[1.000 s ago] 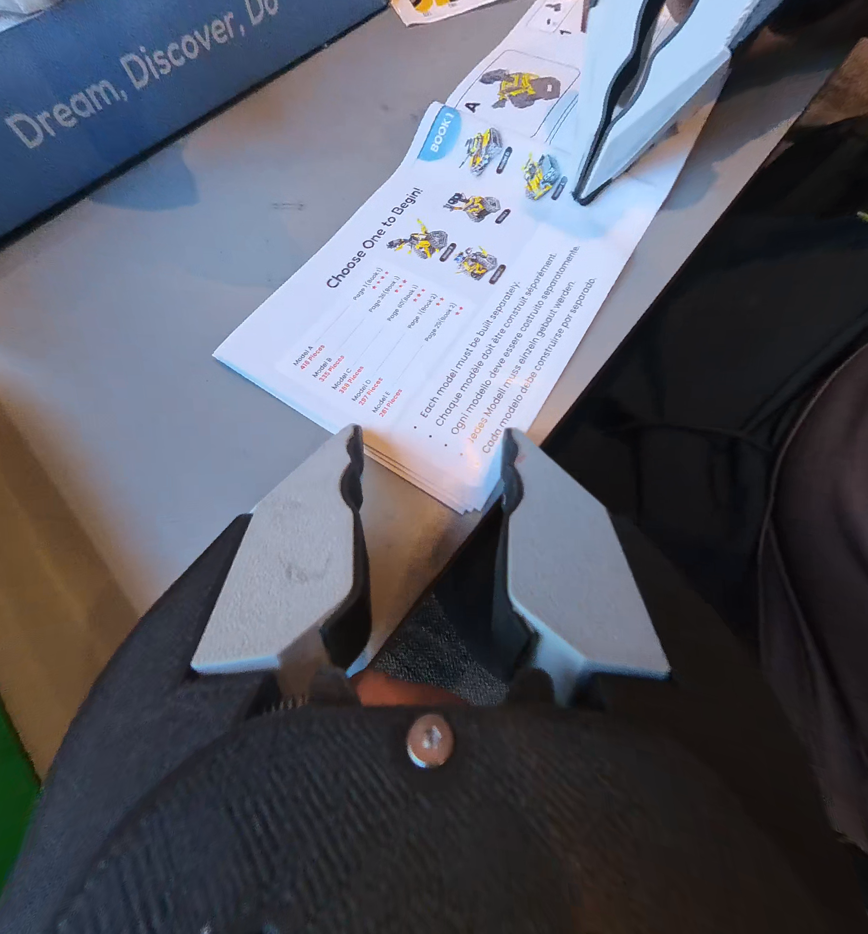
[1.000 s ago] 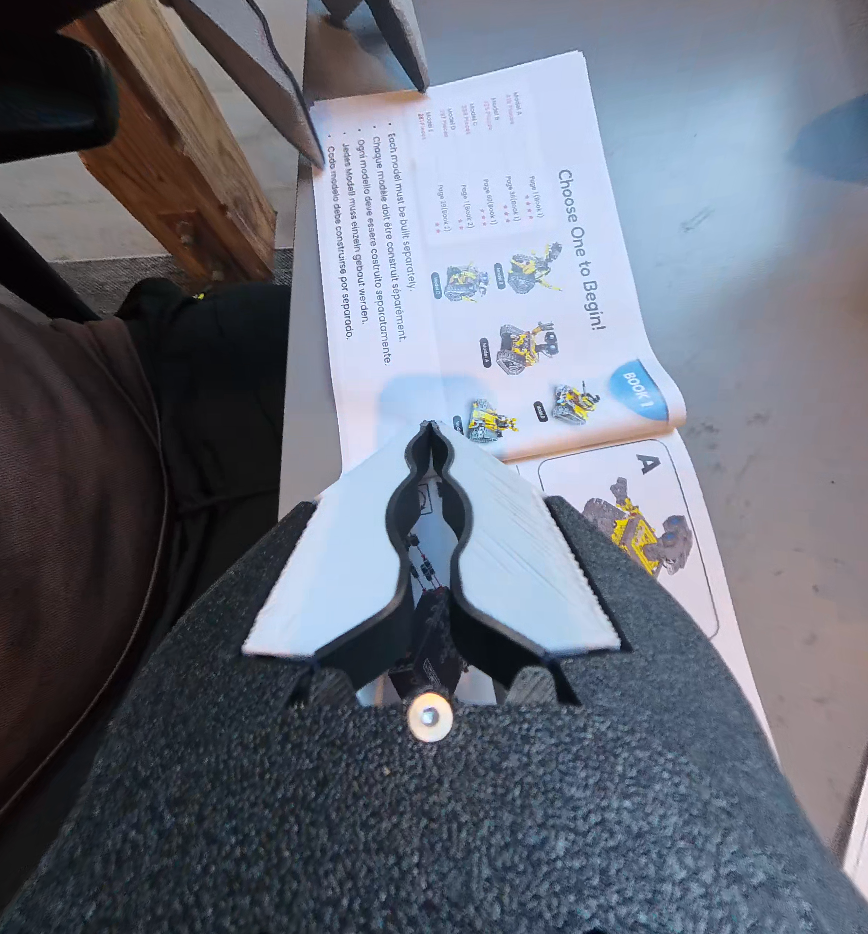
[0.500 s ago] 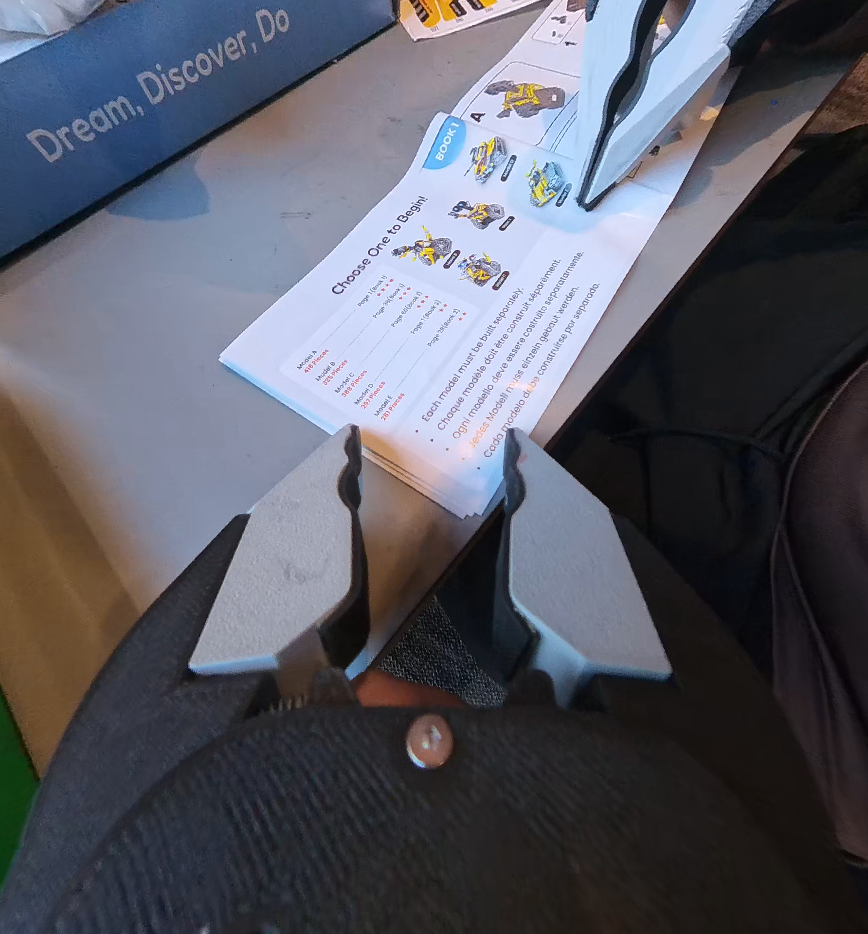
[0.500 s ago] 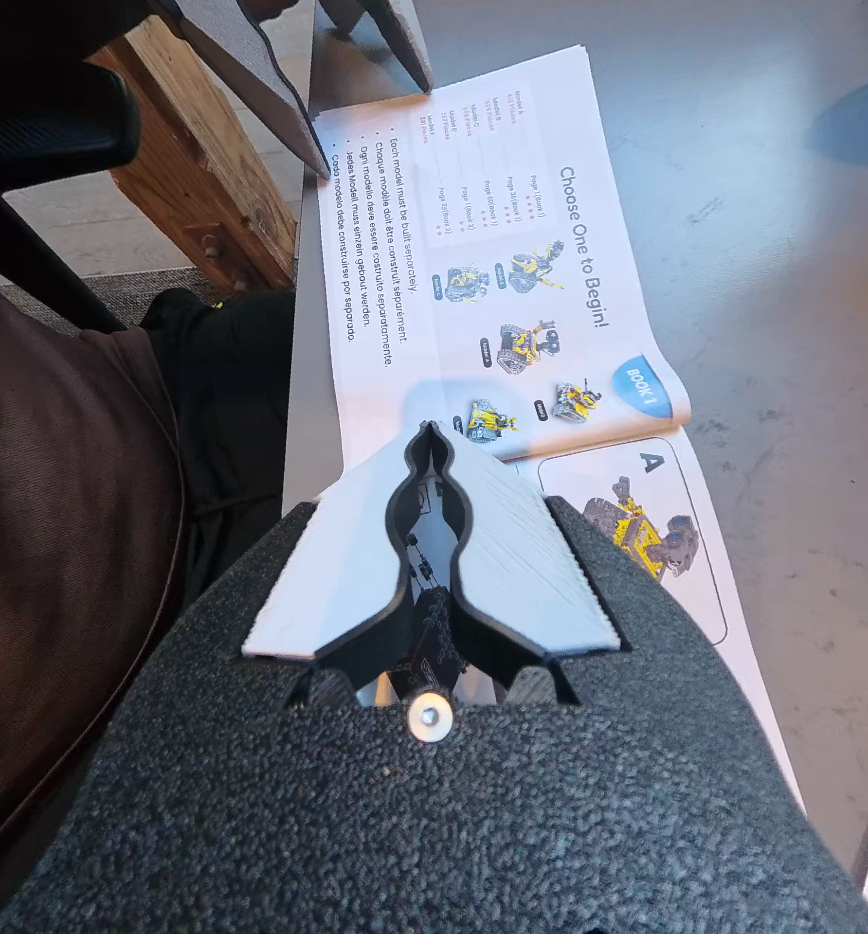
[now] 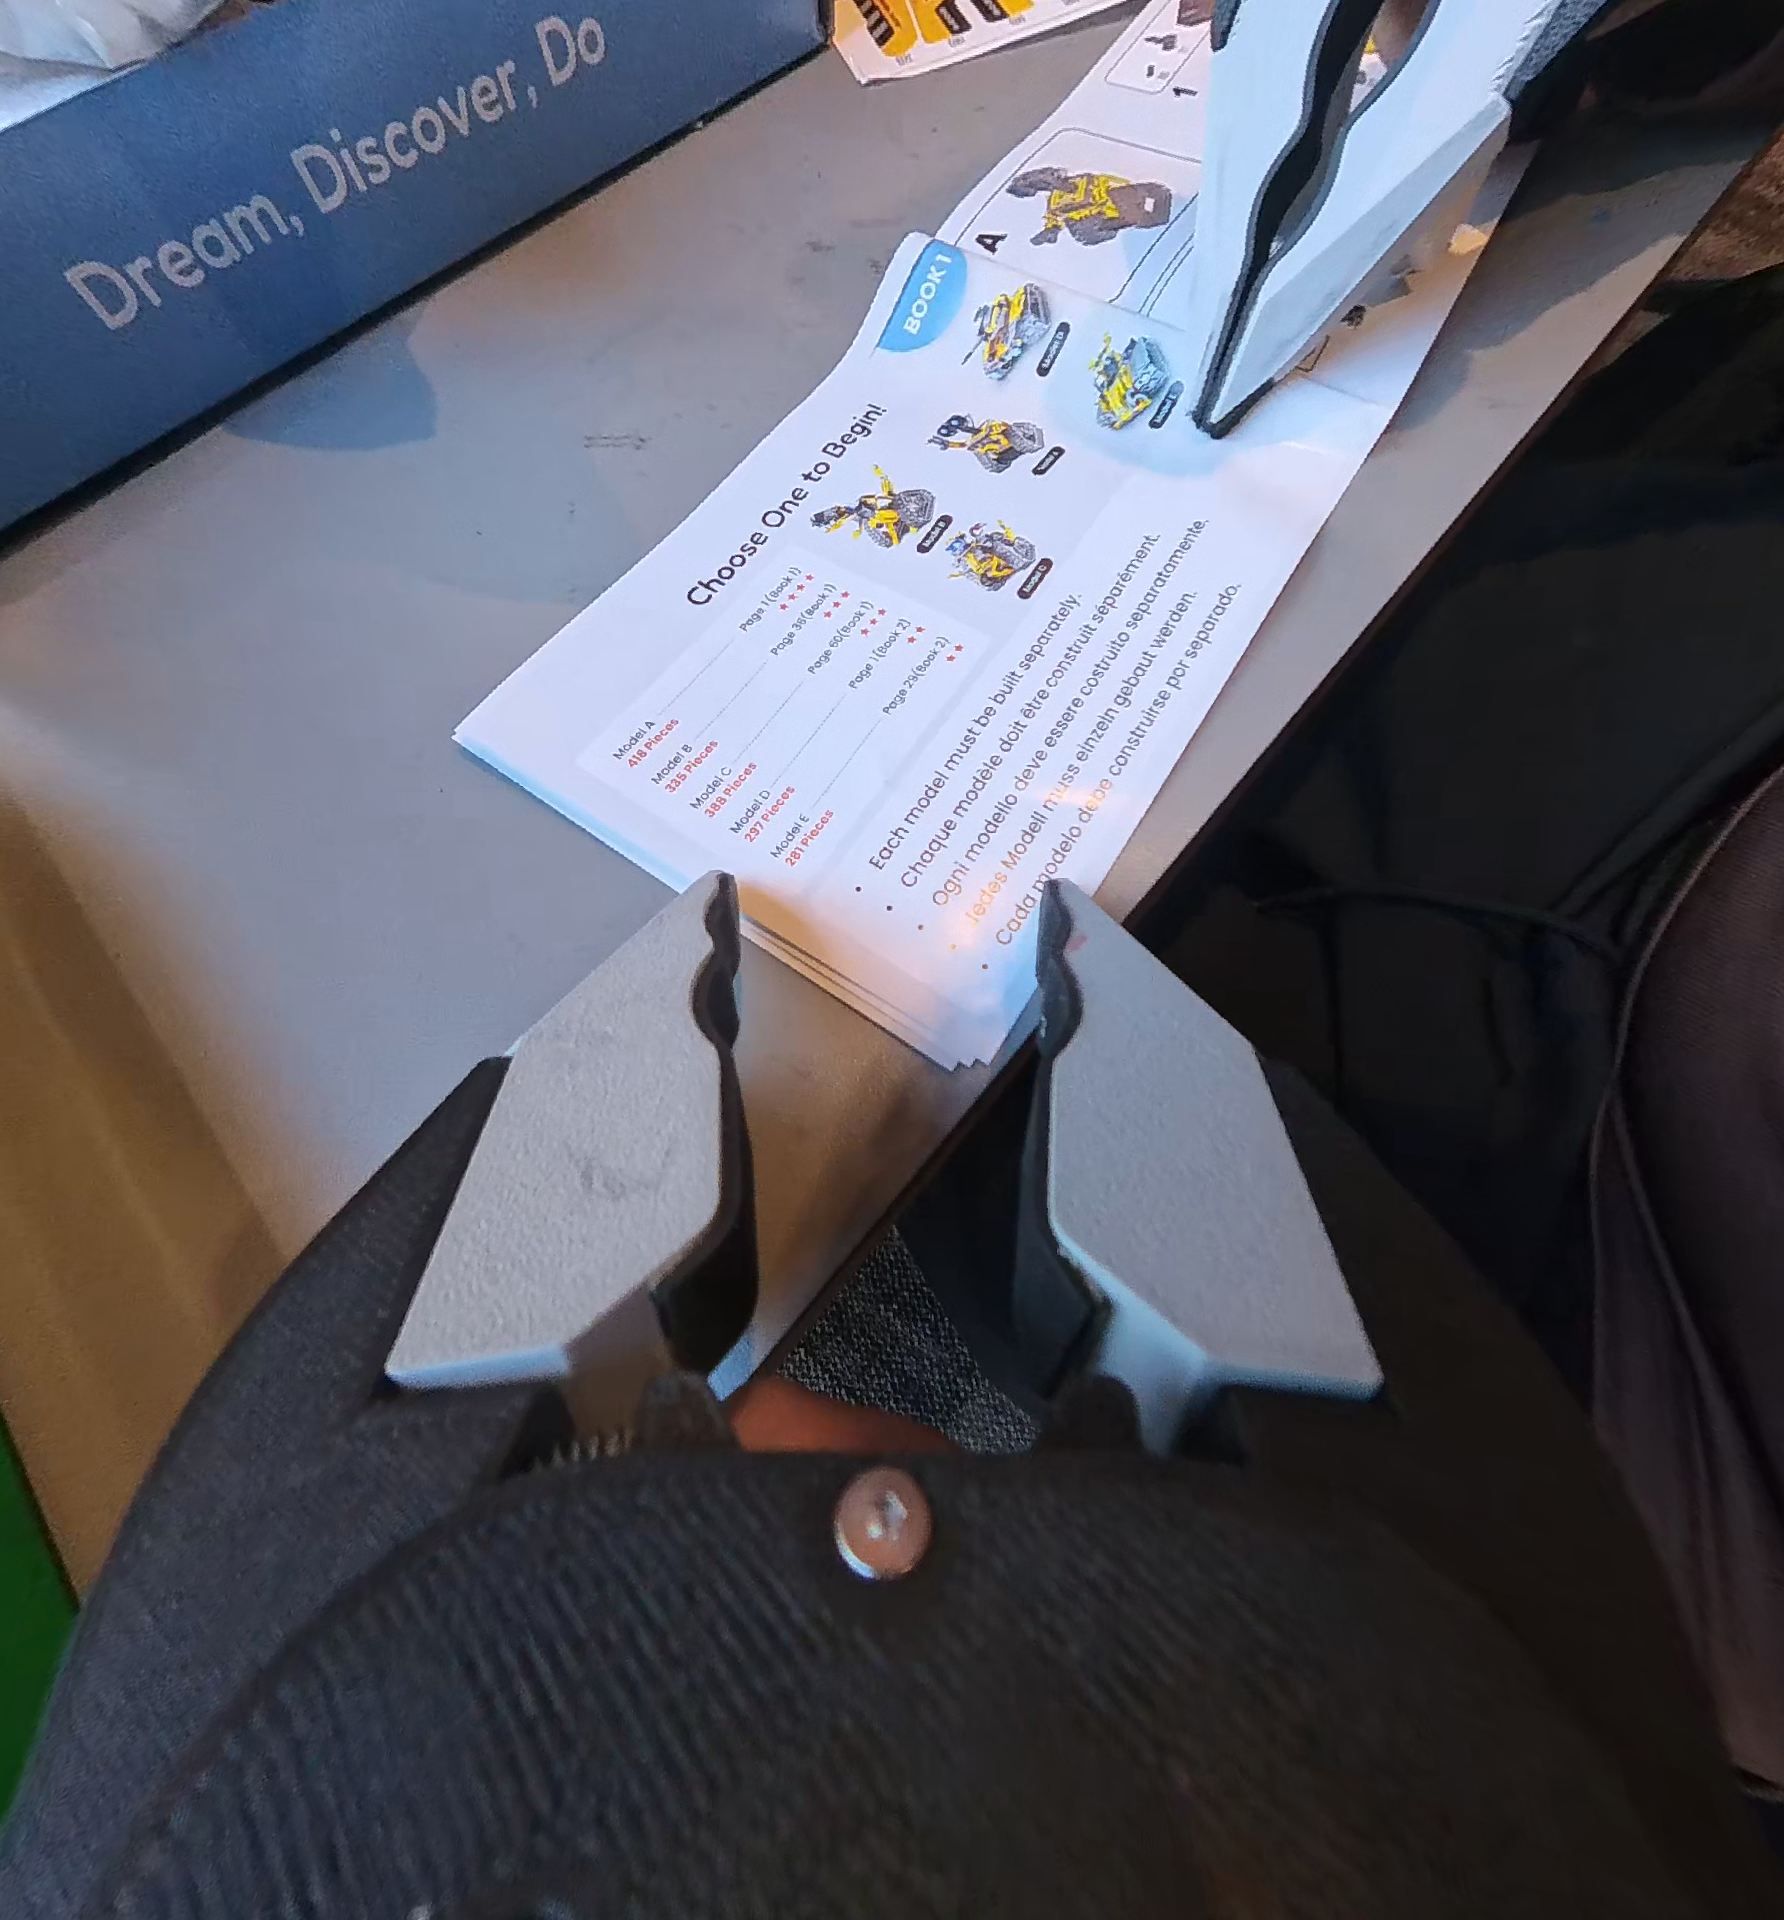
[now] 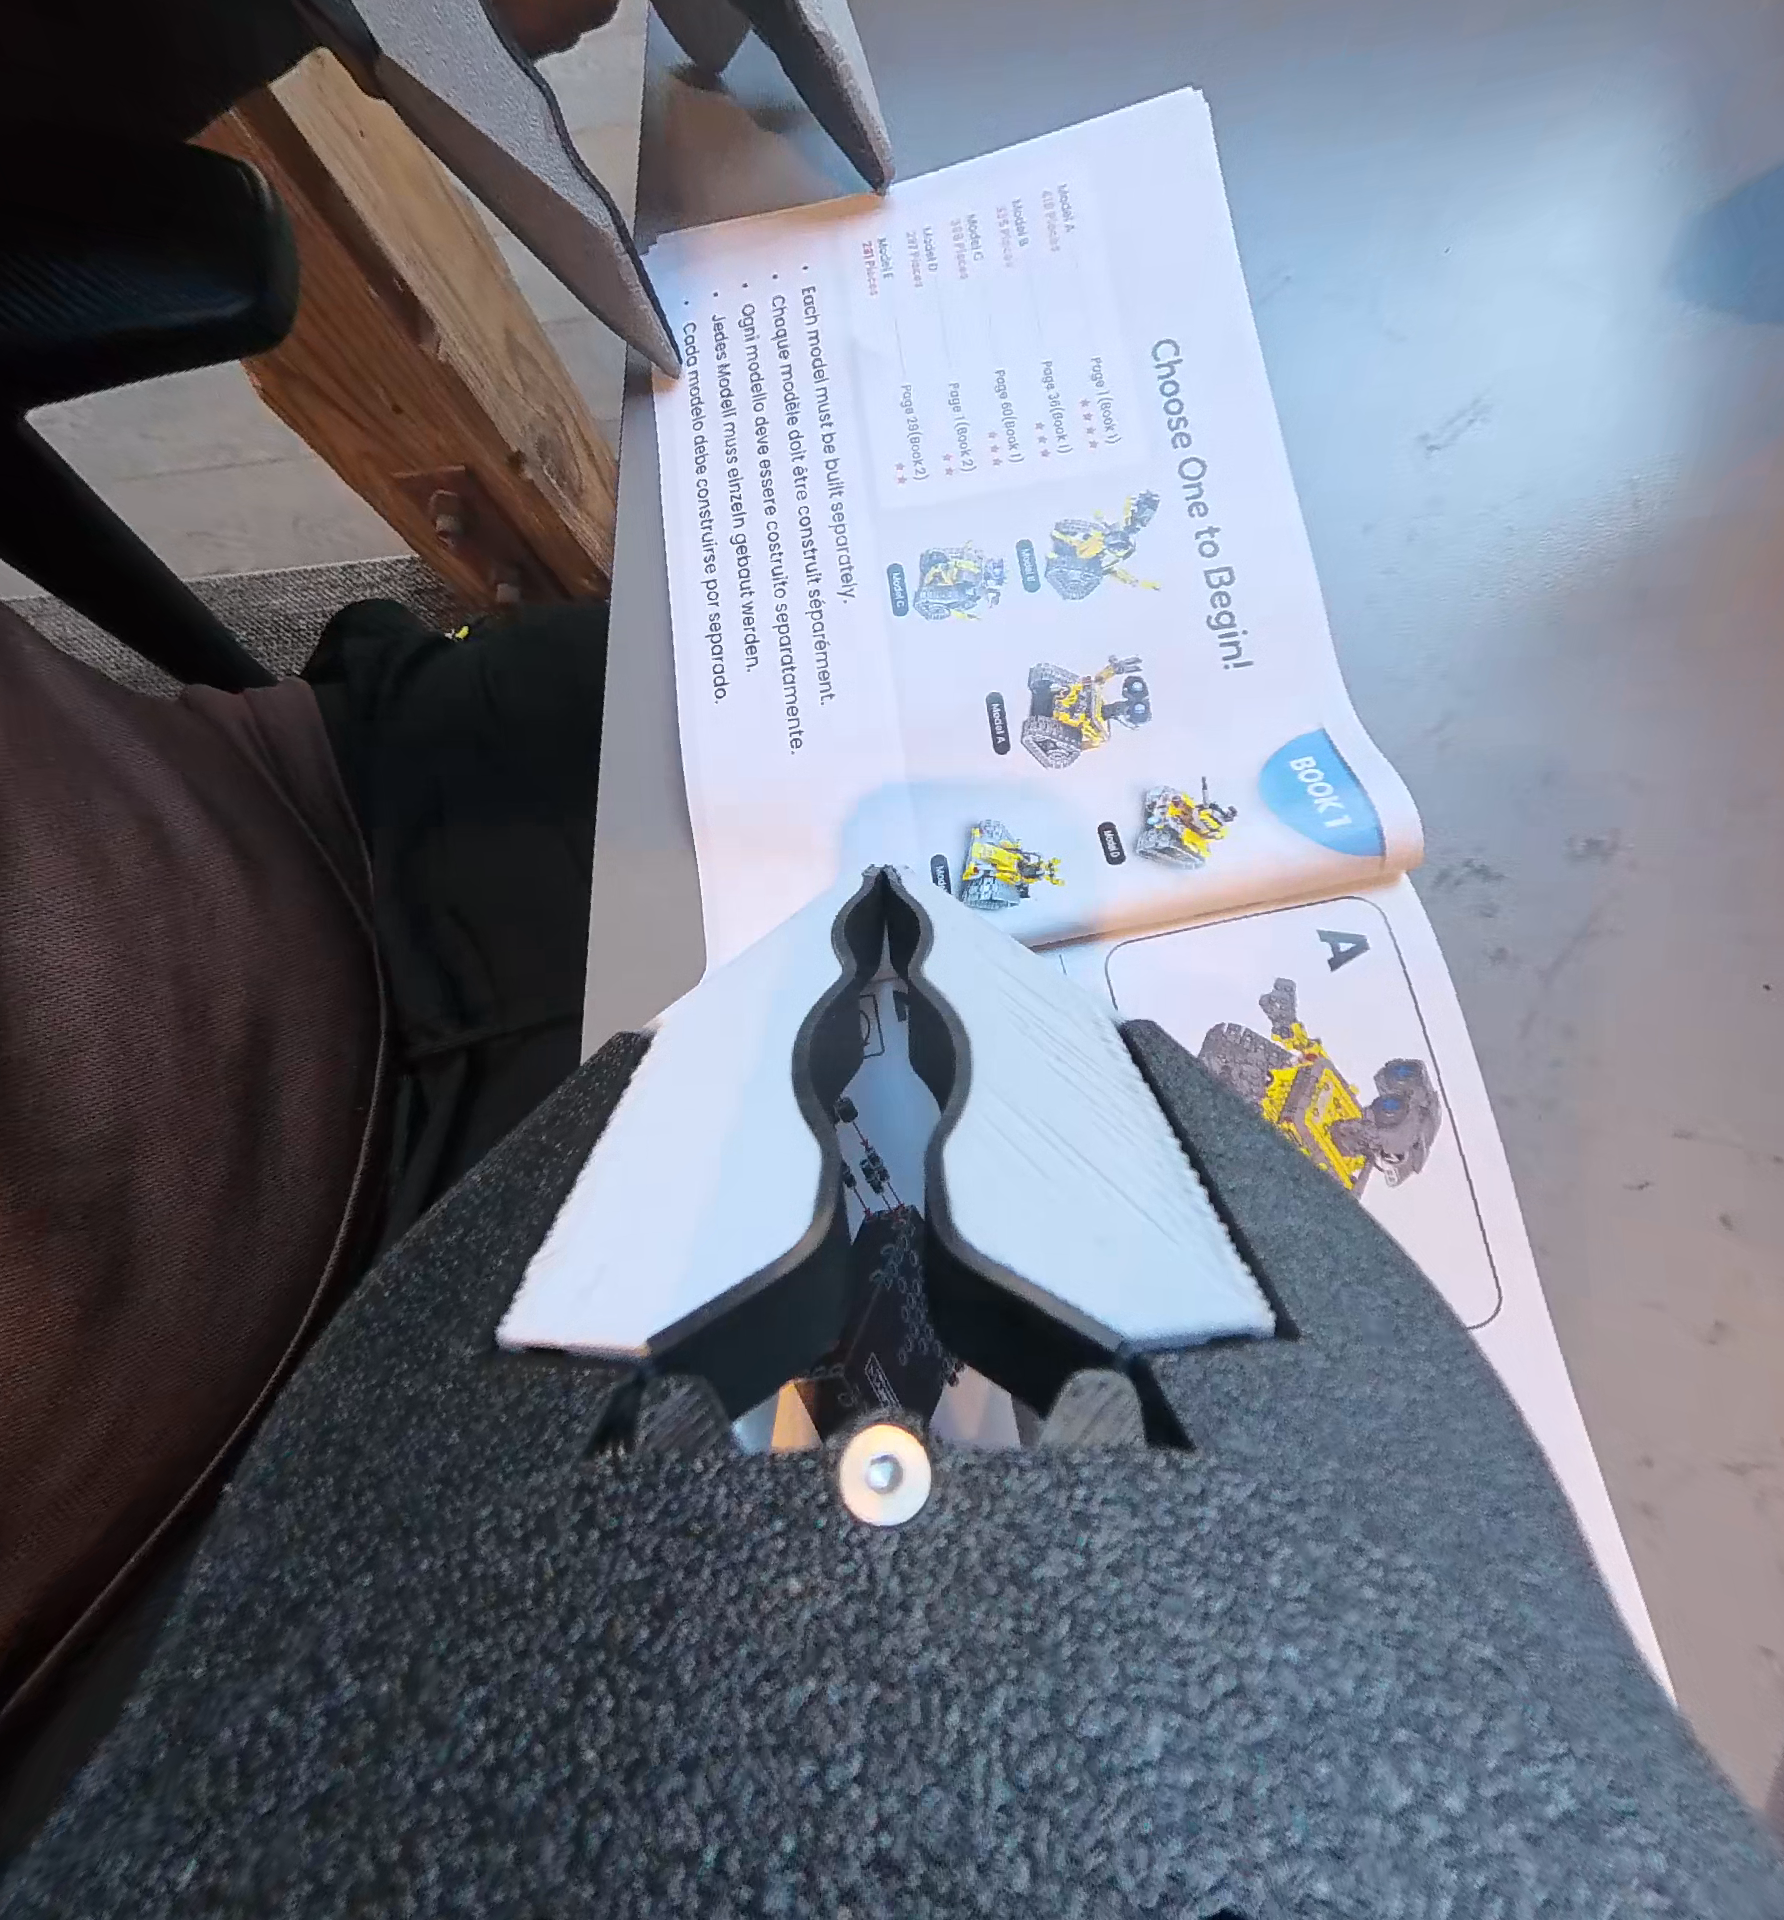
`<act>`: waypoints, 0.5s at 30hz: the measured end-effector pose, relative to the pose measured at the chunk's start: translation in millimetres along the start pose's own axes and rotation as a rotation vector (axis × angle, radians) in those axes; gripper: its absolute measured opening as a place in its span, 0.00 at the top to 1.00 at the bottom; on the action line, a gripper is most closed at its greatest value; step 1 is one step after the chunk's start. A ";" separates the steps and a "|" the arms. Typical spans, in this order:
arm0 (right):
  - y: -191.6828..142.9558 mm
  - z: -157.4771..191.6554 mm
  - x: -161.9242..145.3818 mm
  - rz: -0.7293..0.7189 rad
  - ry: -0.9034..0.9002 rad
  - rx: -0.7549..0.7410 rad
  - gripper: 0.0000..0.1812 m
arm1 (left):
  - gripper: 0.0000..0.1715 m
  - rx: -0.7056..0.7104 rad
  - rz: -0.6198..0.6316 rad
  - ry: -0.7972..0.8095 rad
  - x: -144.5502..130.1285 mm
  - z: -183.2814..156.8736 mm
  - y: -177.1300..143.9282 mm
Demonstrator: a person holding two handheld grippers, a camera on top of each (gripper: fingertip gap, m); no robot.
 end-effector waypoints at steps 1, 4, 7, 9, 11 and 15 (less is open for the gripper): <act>0.0 0.0 0.0 0.000 0.001 0.001 1.00 | 0.68 0.000 0.000 0.000 0.0 0.1 0.0; 0.0 -0.2 0.0 -0.001 0.004 0.004 1.00 | 0.68 0.000 0.000 0.000 0.0 0.1 0.1; 0.0 -0.6 0.0 -0.003 0.009 0.011 1.00 | 0.68 0.001 -0.001 0.000 0.1 0.1 0.2; -0.1 -0.7 -0.1 -0.004 0.012 0.015 1.00 | 0.68 0.003 -0.005 0.003 0.4 -0.2 0.7; -0.1 -0.9 0.0 -0.006 0.015 0.018 1.00 | 0.68 0.004 -0.006 0.004 0.7 -0.5 1.1; -0.1 -0.9 0.0 -0.006 0.015 0.019 1.00 | 0.68 0.004 -0.006 0.004 0.7 -0.6 1.1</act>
Point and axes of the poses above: each gripper's, where its closed fingertips meet, y out along the fingers, x out of its top, z = x × y across the jaws, the point moved 7 cm from there along -y, back along the fingers, and after that the axes turned 6 degrees about -y, right-handed, at the moved point
